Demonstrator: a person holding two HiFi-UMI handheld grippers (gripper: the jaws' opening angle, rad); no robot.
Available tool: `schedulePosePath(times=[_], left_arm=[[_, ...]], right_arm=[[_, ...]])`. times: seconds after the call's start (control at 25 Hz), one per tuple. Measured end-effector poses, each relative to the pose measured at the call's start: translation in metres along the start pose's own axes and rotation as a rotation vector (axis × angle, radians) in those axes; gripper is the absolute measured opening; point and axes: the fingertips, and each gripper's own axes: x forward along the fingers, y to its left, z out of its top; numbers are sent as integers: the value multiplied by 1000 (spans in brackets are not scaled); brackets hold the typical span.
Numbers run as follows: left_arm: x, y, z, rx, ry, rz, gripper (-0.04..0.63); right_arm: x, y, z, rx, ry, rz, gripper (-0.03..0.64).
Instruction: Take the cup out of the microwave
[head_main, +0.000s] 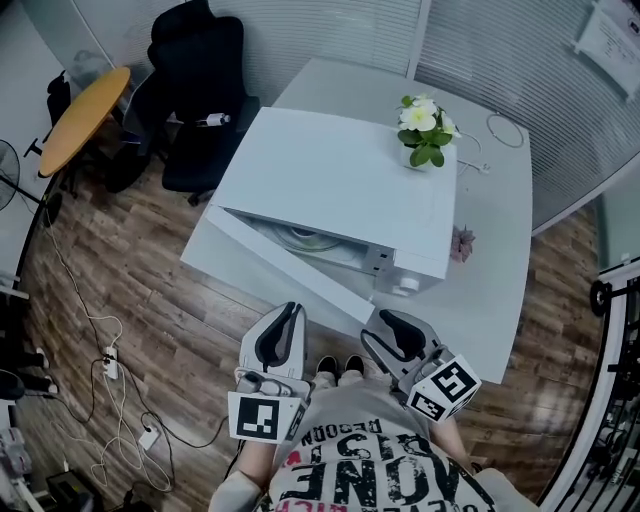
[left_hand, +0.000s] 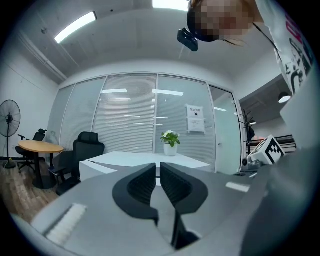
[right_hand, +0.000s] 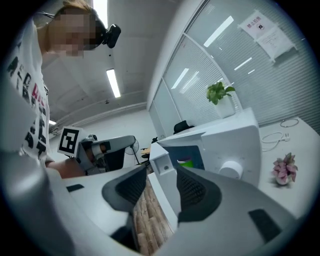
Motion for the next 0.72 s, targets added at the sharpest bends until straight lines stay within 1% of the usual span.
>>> schedulePosePath(times=[0.32,0.72], left_arm=[[-12,1,5,-15,15,69,38],[-34,9,5,-19,29,156,37]], right_arm=[[15,-3,-16,-8,53,55,164],[25,-8,-22,-9,73,86,172]])
